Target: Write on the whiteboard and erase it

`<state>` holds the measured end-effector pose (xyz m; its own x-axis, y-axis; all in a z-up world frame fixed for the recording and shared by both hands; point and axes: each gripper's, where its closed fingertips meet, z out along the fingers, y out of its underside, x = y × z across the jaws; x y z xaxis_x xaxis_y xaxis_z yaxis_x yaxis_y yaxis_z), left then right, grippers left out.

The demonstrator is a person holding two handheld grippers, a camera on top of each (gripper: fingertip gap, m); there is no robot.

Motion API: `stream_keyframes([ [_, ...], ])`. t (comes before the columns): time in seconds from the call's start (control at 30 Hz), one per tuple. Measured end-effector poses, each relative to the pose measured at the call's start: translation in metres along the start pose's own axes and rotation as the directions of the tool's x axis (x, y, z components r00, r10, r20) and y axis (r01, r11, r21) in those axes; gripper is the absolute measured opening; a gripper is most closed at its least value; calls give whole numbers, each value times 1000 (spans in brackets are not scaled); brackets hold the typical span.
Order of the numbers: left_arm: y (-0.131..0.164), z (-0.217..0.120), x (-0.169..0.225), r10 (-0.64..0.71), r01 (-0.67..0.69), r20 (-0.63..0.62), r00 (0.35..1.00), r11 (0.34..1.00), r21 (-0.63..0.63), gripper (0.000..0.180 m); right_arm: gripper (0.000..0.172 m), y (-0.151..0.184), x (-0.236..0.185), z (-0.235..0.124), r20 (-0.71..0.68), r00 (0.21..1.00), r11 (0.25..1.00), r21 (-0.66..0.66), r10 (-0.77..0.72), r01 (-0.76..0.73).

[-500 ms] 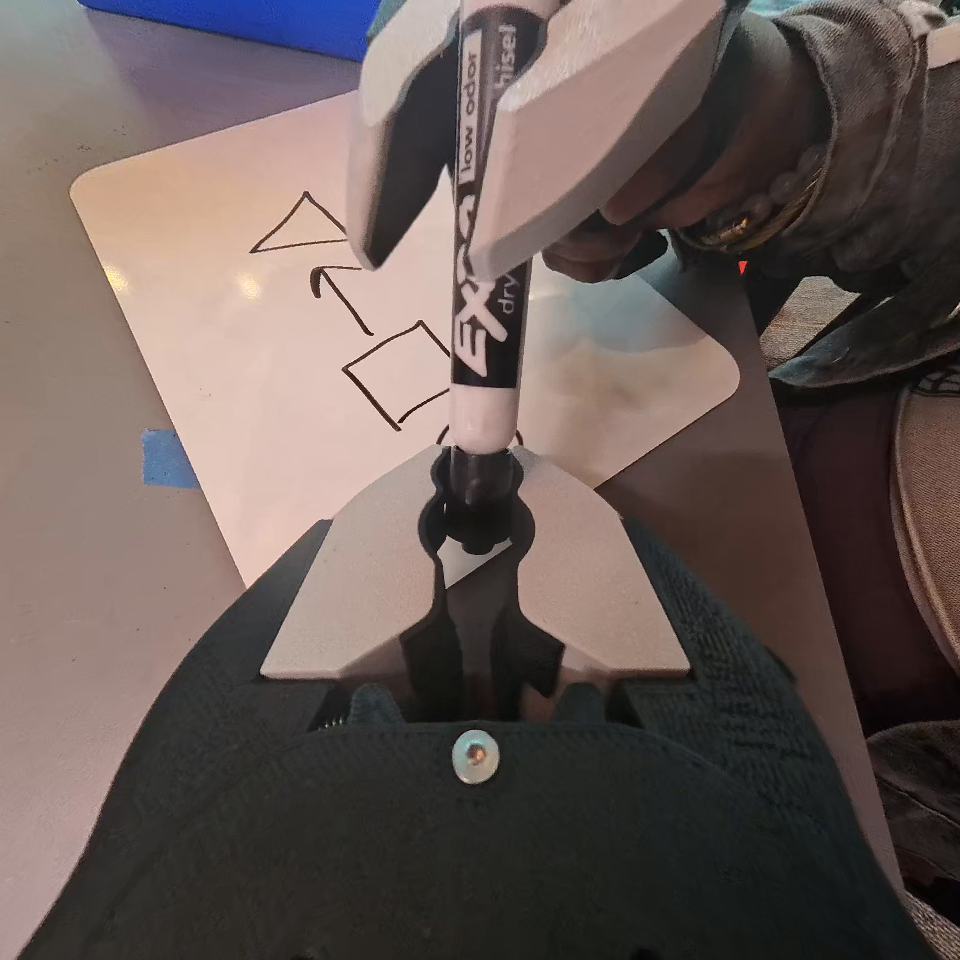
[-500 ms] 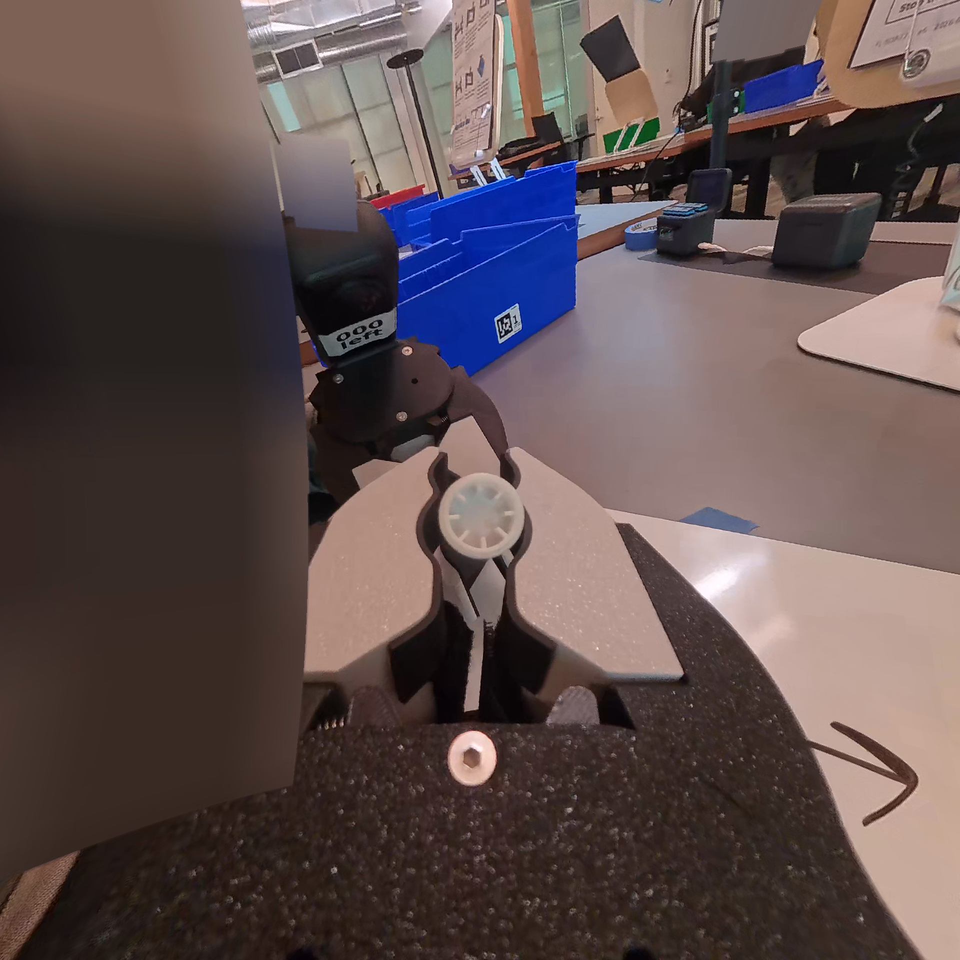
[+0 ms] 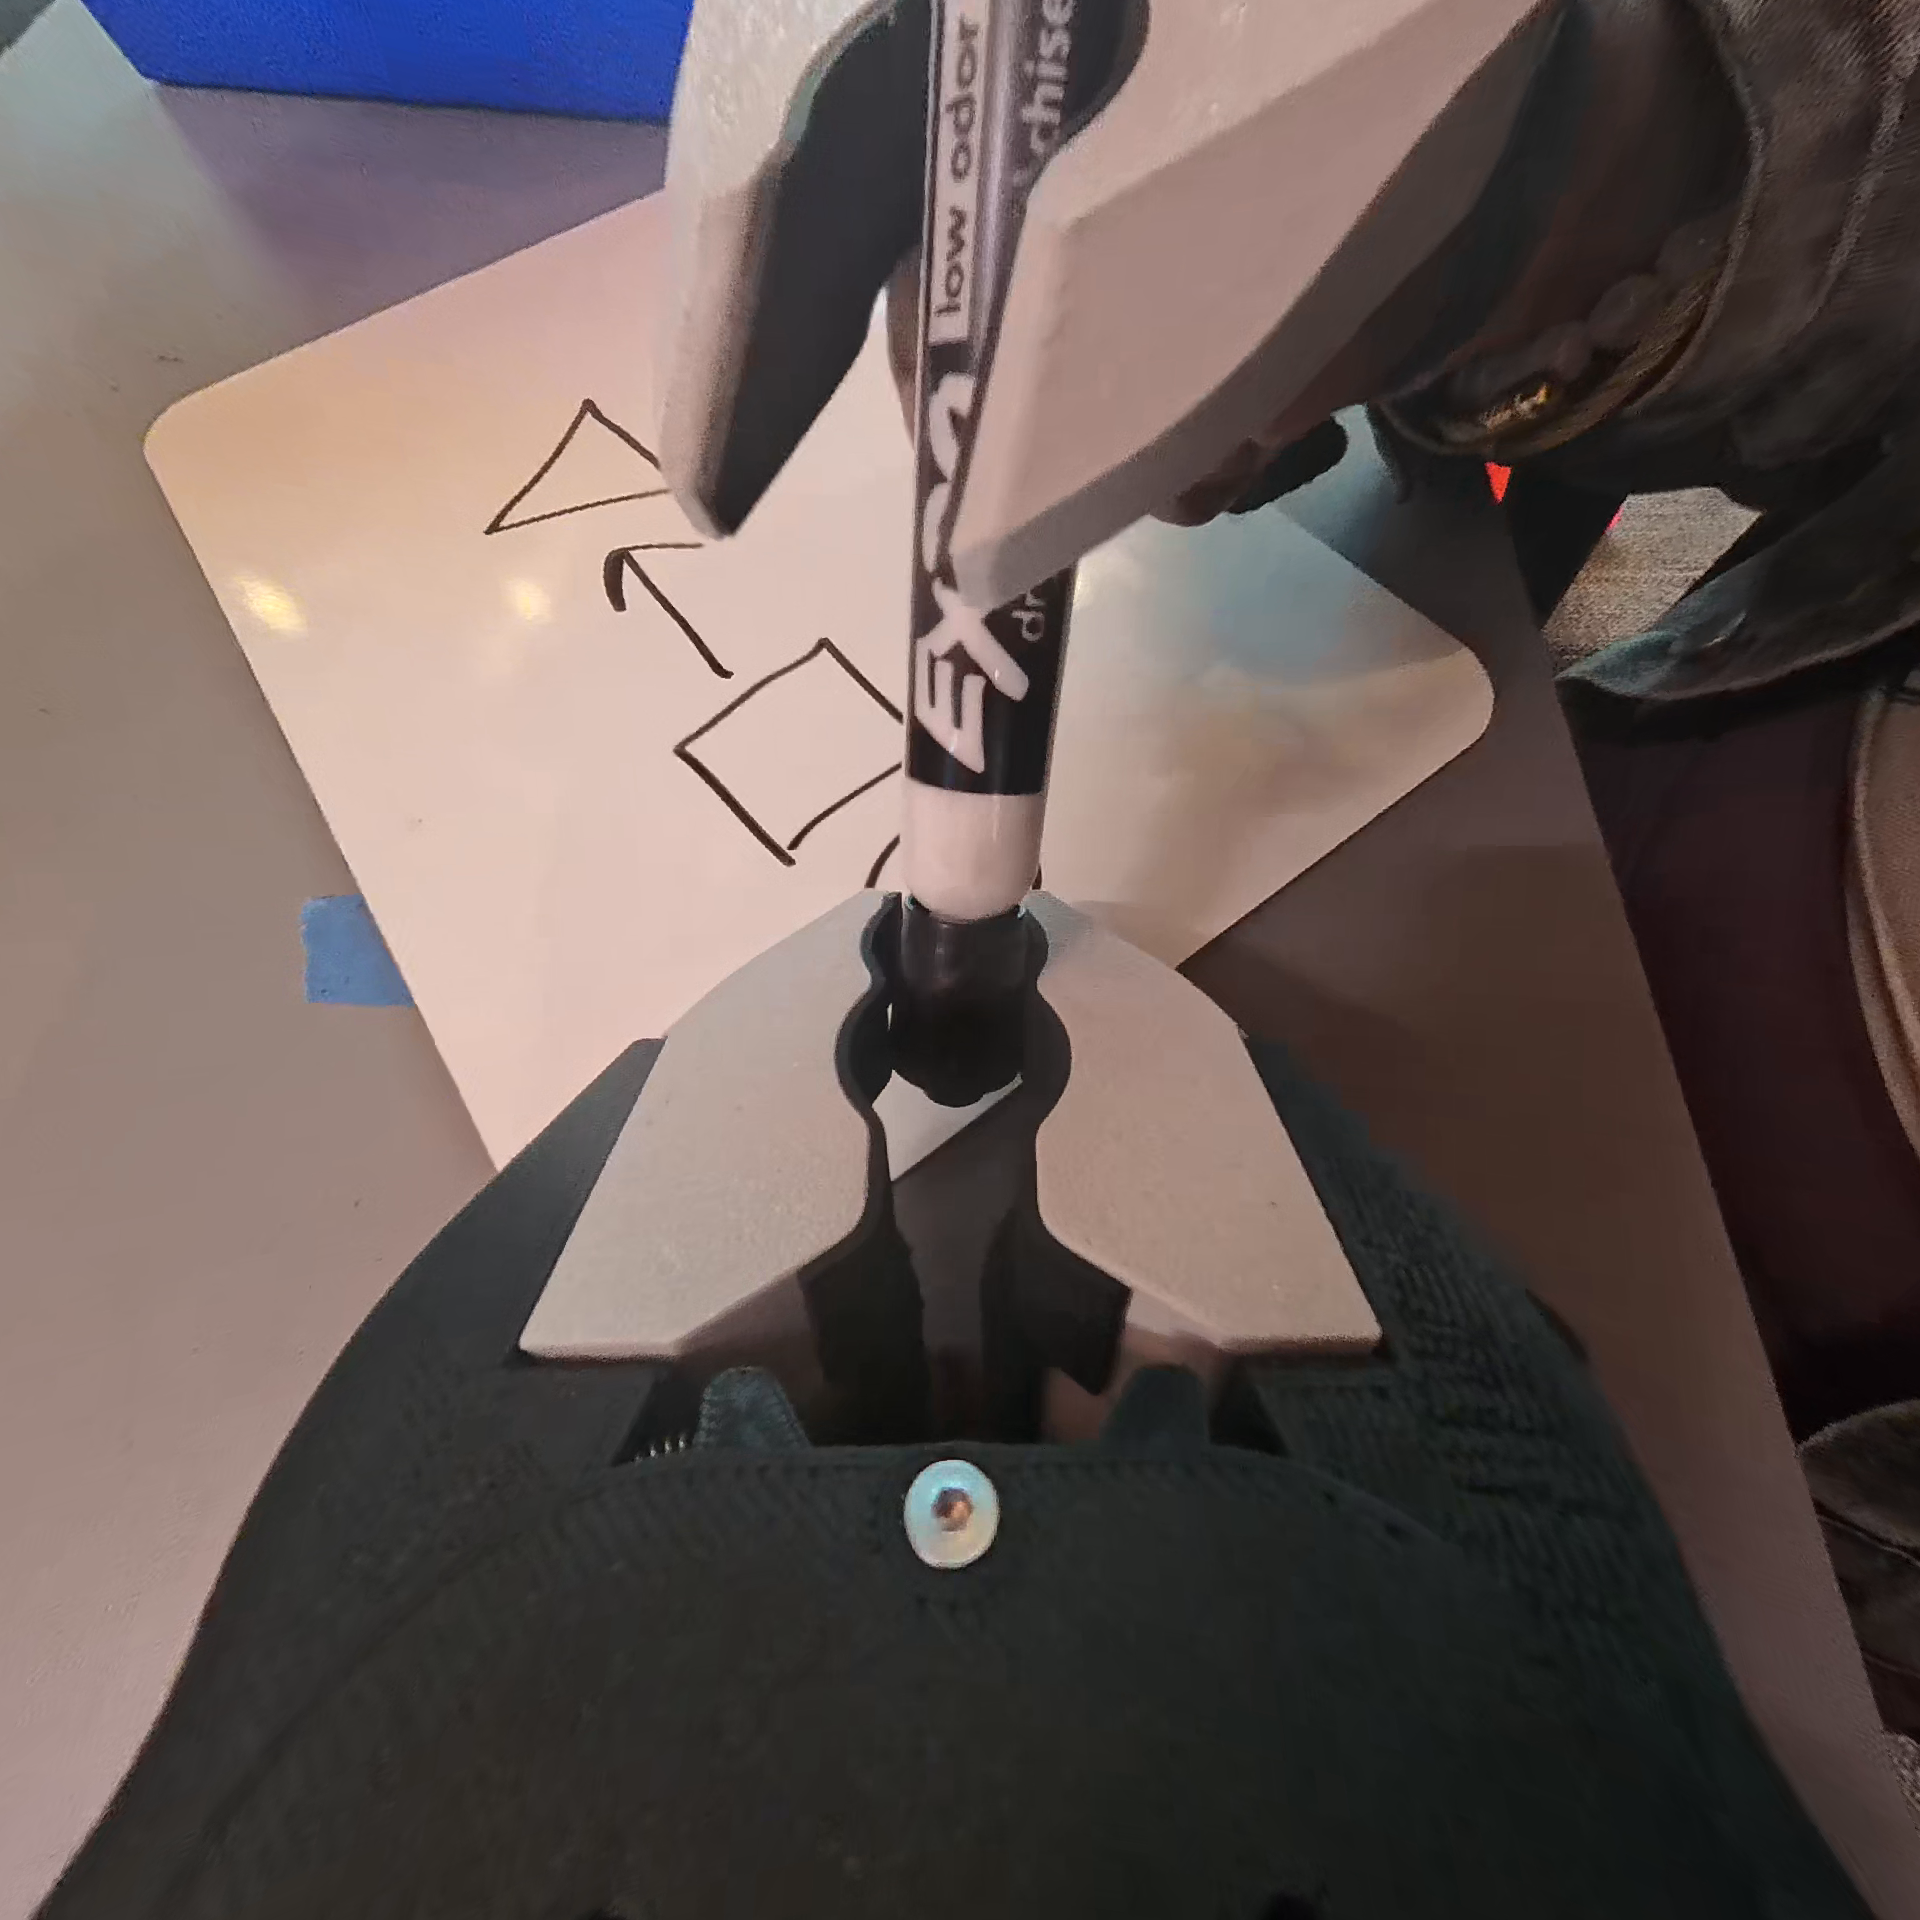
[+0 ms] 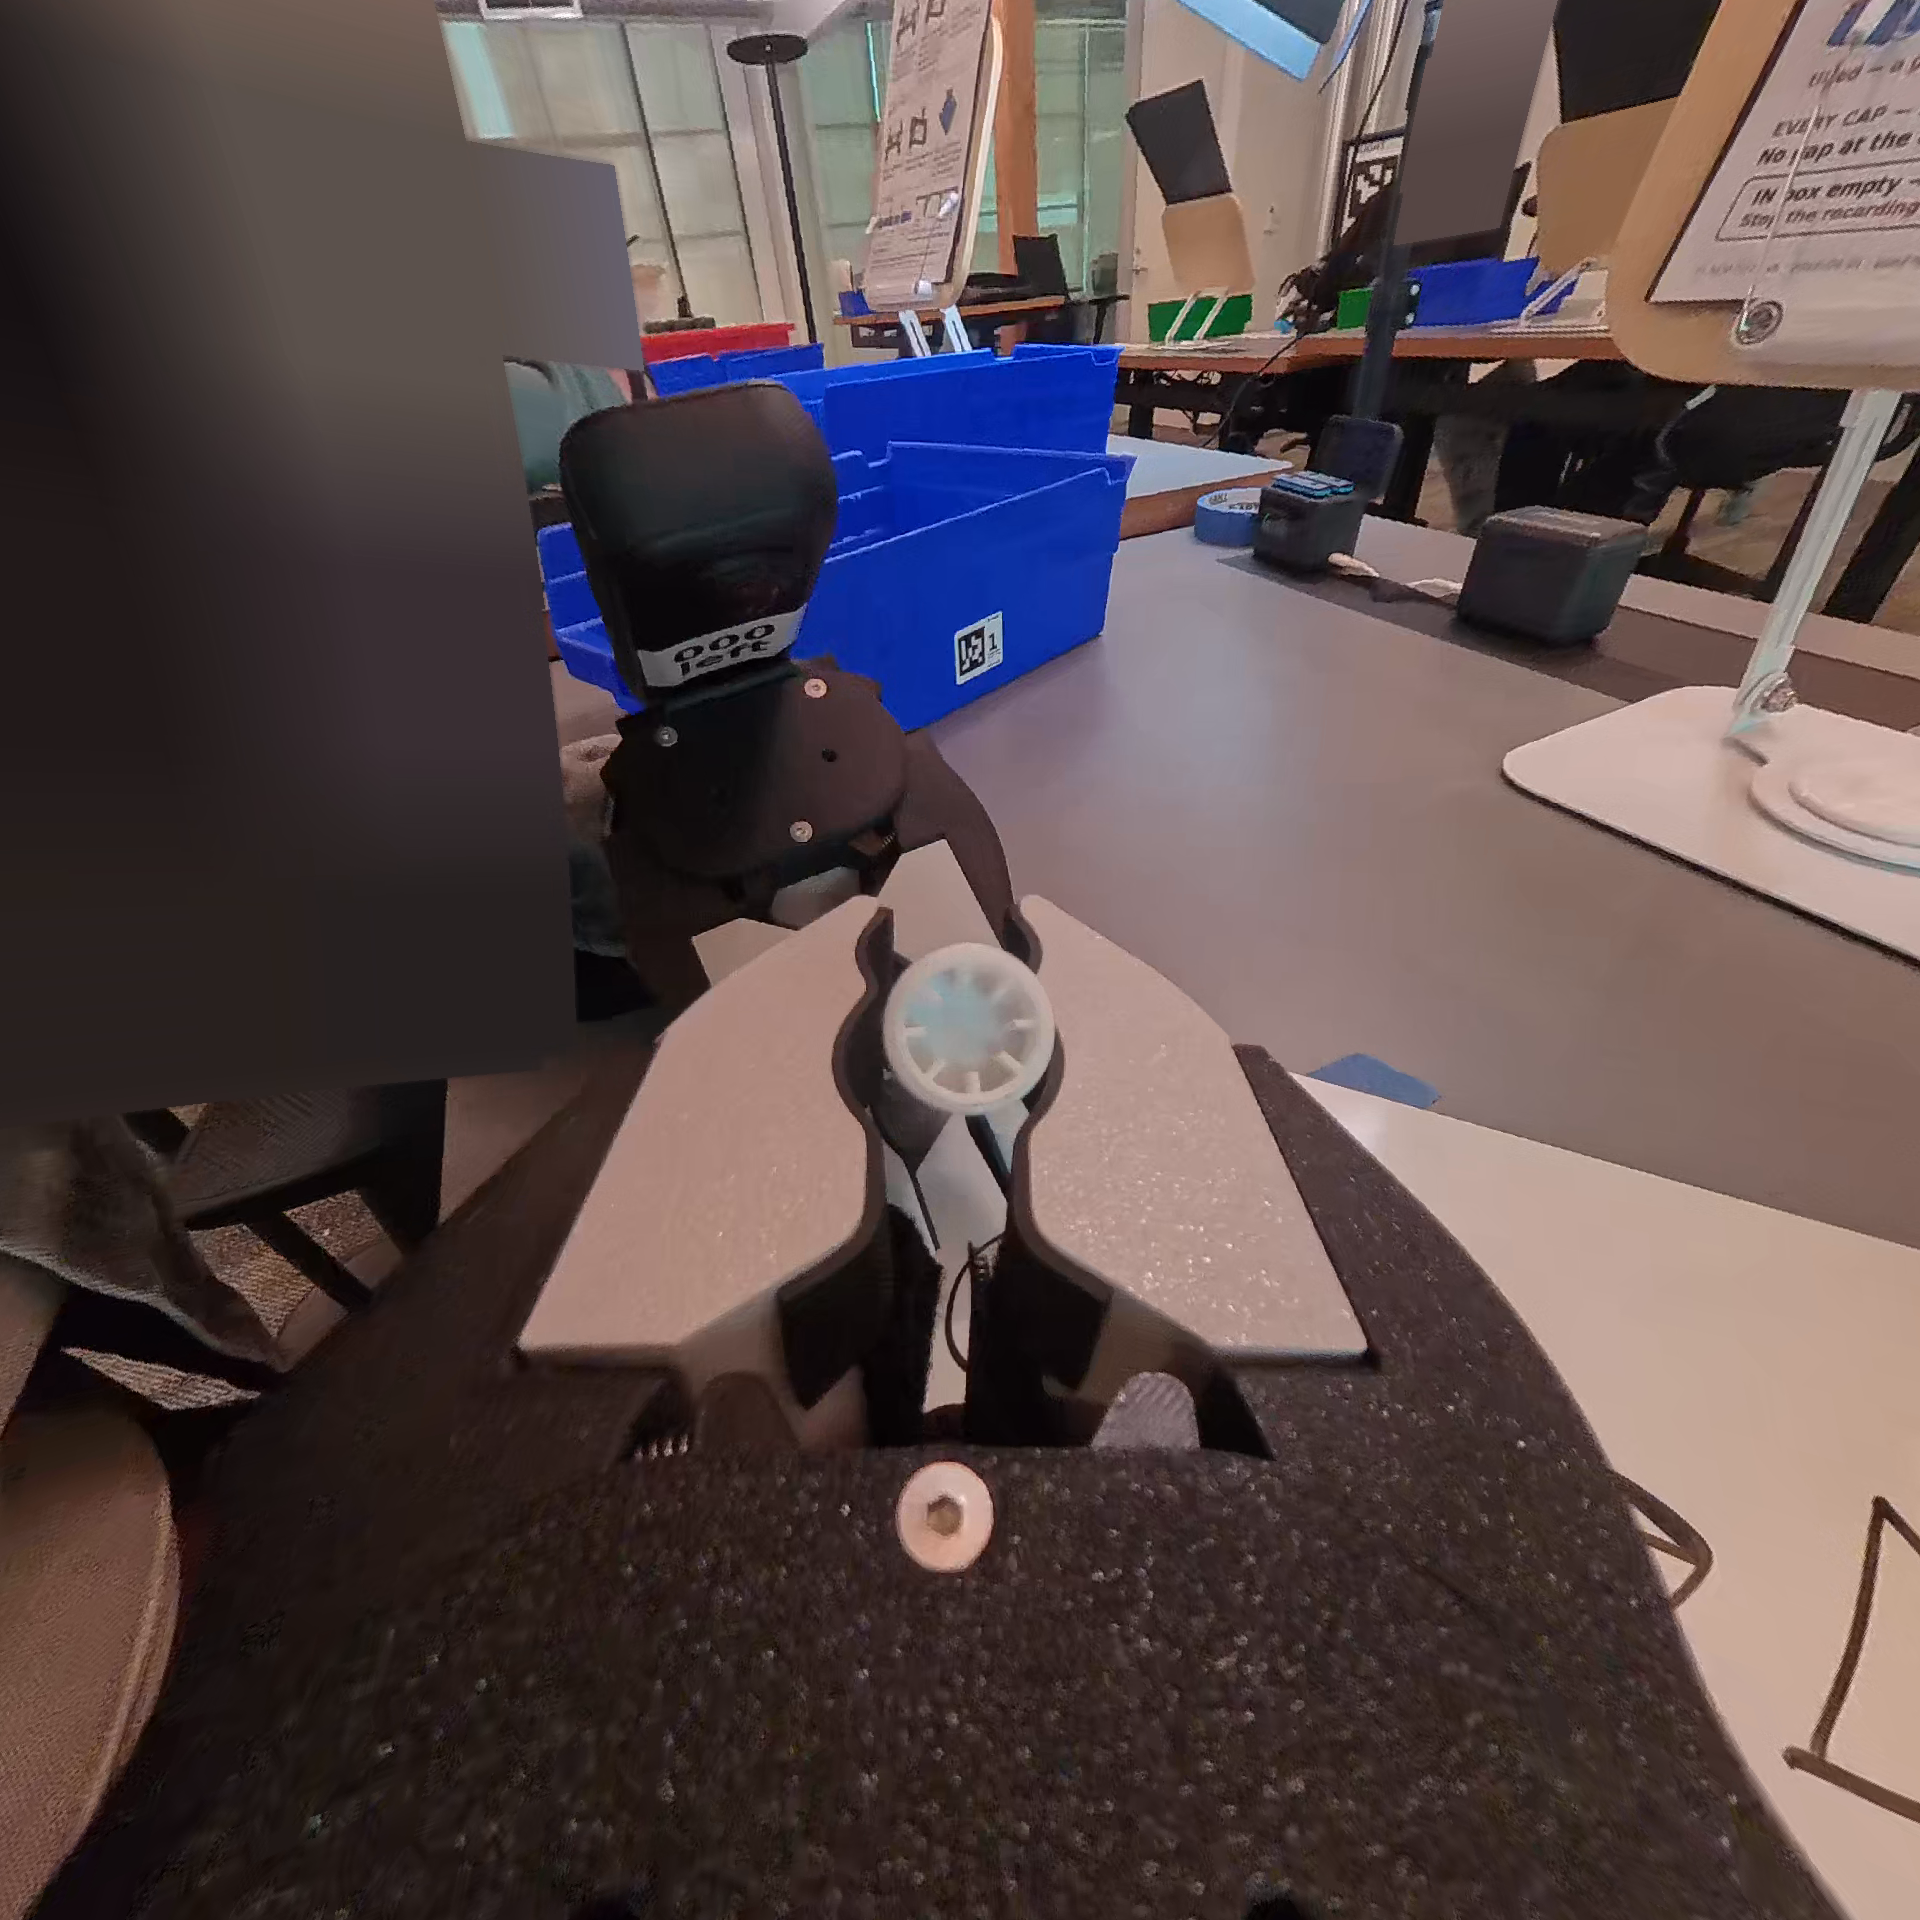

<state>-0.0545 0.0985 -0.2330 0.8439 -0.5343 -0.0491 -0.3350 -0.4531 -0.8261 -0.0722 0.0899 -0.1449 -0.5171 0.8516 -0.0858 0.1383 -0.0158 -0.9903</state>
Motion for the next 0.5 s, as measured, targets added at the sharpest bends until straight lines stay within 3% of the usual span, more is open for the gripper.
stream_keyframes([
  [0.3, -2, -2, -5, -41, 41, 9, 999, 999, 19, 20, 20, 2, 8, 2, -26, 997, 996, -37, 77, -78],
  [0.5, -8, -5, -6, -54, 53, 8, 999, 996, 68, 21, 21, -11, 7, 6, -32, 996, 995, 57, 84, -82],
])
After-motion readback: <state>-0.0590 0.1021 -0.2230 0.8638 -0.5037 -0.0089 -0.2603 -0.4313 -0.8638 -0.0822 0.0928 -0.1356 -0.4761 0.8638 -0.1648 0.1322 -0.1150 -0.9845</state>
